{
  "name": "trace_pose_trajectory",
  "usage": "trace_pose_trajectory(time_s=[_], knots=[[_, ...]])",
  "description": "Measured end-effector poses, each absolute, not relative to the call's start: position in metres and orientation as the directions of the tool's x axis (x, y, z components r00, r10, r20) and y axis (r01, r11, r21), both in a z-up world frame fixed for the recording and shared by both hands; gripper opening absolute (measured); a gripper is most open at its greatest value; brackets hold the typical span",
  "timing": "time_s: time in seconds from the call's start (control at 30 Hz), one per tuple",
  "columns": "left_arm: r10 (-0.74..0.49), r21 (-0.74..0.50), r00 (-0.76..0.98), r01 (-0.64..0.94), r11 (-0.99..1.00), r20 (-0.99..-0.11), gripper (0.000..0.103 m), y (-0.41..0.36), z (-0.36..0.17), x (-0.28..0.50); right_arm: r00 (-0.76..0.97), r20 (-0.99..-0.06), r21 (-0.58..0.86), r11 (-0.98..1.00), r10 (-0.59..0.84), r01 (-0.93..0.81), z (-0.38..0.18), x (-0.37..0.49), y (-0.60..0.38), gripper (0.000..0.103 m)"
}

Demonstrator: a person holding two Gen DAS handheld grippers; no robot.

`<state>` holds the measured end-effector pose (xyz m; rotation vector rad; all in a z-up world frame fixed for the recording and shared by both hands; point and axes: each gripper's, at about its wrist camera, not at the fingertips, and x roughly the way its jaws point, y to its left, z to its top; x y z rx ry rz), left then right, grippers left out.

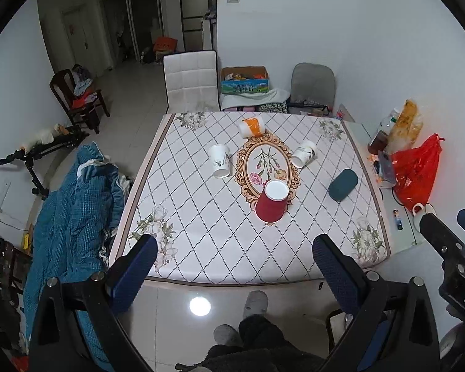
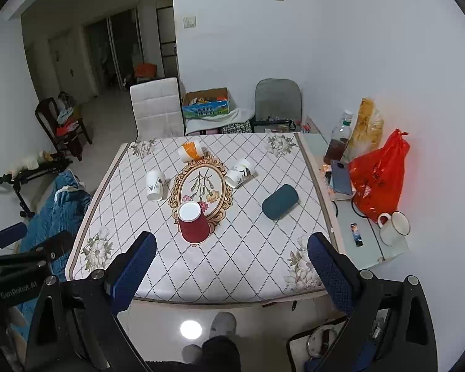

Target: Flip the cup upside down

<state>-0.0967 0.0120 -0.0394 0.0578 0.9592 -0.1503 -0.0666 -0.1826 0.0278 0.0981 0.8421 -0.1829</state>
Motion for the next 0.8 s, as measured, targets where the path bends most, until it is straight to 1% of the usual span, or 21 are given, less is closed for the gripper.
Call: trace_pose_trajectory(time_s=[0.27, 0.53, 0.8], knots=[[-0.106, -0.012, 0.608, 0.156, 0.988, -0.787, 0.102, 0.017, -0.018, -0.124, 0.672, -0.730, 0.008, 0.982, -0.121, 0.186, 0.048, -0.095, -0.175, 0.100], [-0.097, -0.004, 0.616, 0.151, 0.989, -0.782, 0.103, 0.022, -0.014, -0.135, 0.684, -0.720, 0.019, 0.983, -0.115, 0.185, 0.055, -0.108, -0.172, 0.101], [-0.097, -0.002, 0.617, 0.152, 0.988, -0.781, 0.102, 0.022, -0.013, -0.137, 0.676, -0.729, 0.021, 0.984, -0.108, 0.179, 0.053, -0.109, -0.170, 0.101]])
